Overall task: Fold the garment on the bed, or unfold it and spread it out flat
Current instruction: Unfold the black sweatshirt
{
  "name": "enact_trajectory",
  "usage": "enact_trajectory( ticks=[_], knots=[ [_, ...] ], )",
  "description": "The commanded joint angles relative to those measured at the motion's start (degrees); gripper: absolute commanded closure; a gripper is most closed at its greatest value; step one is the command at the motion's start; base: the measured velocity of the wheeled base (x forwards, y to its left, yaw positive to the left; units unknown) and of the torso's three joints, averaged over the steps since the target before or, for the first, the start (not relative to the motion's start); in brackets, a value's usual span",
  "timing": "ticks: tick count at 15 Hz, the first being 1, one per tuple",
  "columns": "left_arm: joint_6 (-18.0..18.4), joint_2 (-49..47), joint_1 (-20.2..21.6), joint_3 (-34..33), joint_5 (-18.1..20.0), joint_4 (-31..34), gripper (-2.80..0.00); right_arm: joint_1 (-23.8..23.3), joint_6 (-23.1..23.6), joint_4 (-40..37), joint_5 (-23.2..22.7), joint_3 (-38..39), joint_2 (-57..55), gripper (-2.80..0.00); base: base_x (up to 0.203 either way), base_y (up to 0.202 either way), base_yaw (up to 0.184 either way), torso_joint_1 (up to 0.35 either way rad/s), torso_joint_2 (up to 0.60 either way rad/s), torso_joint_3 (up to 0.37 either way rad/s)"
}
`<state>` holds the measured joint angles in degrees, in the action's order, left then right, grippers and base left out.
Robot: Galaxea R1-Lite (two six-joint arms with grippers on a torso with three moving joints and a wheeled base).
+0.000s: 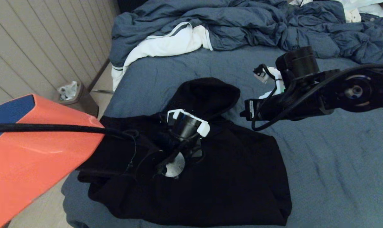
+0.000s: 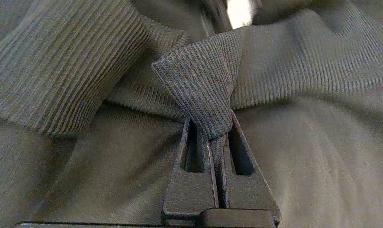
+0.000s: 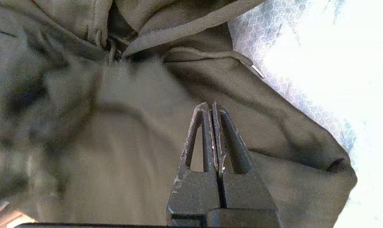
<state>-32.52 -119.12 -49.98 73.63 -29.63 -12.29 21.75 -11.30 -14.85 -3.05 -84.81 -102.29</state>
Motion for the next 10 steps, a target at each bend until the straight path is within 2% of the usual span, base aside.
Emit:
enact_trajectory(
  ticks=[1,6,10],
  knots=[
    [0.0,3.1,-2.8,-4.0,-1.8,0.0,0.00,0.0,0.0,-0.1,0.0,-0.1,-0.3,0.00,0.000,0.000,0.000,0.000,0.00,0.000],
    [0.1,11.8,-13.3,-15.9,-4.0,1.0,0.00,0.1,0.0,-0.1,0.0,0.1,-0.3,0.00,0.000,0.000,0.000,0.000,0.00,0.000],
    [-0.7,14.9,-20.9,-20.6,-3.9,5.0,0.00,0.1,0.0,-0.1,0.0,0.2,-0.5,0.00,0.000,0.000,0.000,0.000,0.00,0.000]
  ],
)
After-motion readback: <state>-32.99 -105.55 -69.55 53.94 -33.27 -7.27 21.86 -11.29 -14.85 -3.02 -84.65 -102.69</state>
